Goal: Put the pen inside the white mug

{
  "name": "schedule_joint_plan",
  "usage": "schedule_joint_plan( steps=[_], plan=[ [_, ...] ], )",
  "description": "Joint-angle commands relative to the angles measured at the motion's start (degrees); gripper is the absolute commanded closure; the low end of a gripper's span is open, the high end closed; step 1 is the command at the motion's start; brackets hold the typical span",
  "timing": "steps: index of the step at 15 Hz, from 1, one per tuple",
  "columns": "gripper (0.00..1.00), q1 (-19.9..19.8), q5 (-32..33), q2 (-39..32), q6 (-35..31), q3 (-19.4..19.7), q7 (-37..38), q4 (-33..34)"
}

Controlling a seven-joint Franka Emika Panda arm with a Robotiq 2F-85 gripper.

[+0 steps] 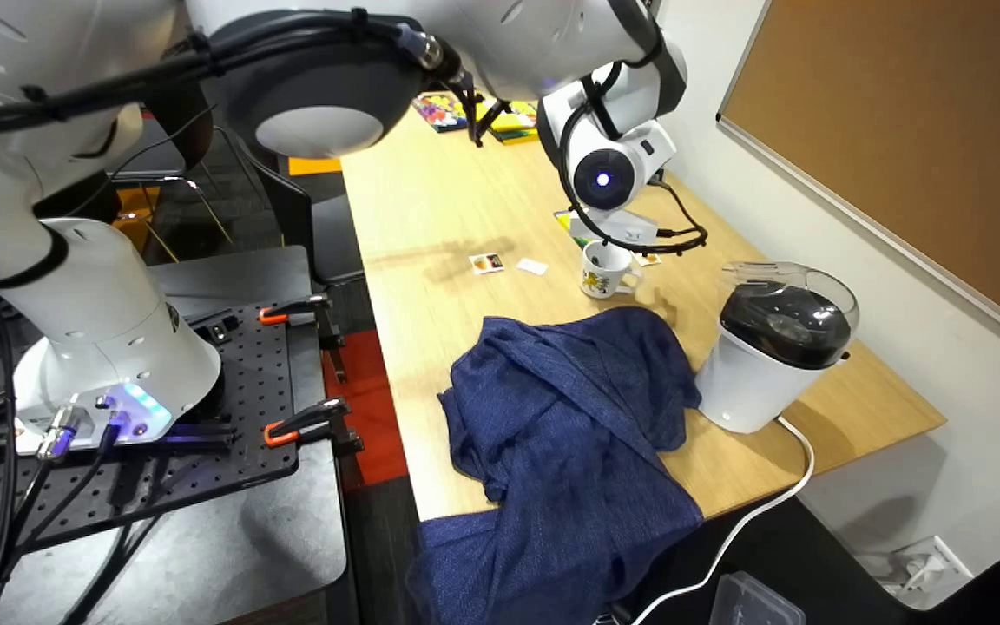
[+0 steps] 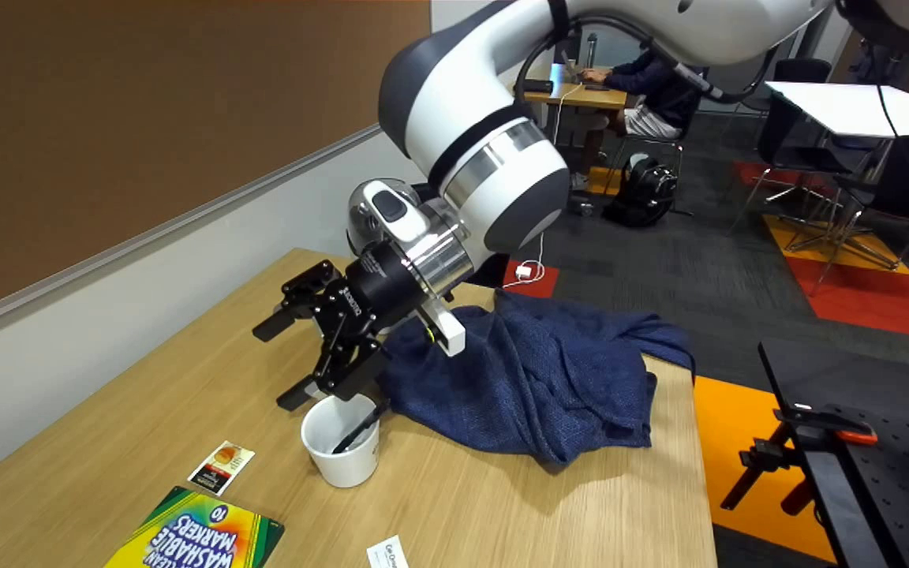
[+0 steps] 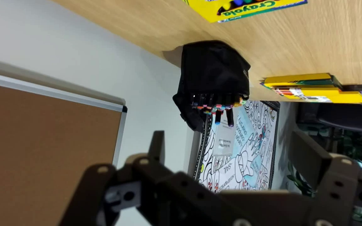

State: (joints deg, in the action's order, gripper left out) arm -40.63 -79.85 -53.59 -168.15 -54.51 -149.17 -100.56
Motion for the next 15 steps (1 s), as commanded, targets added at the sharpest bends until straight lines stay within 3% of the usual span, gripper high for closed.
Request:
schedule_joint_plan(
  steps=[1, 15],
  plan=[
    [0.0, -5.28, -1.1, 3.94, -5.78, -6.83, 0.0, -4.64],
    [0.0, -24.71, -6.29, 6.51, -25.74, -33.7, 0.02, -21.86]
  ],
)
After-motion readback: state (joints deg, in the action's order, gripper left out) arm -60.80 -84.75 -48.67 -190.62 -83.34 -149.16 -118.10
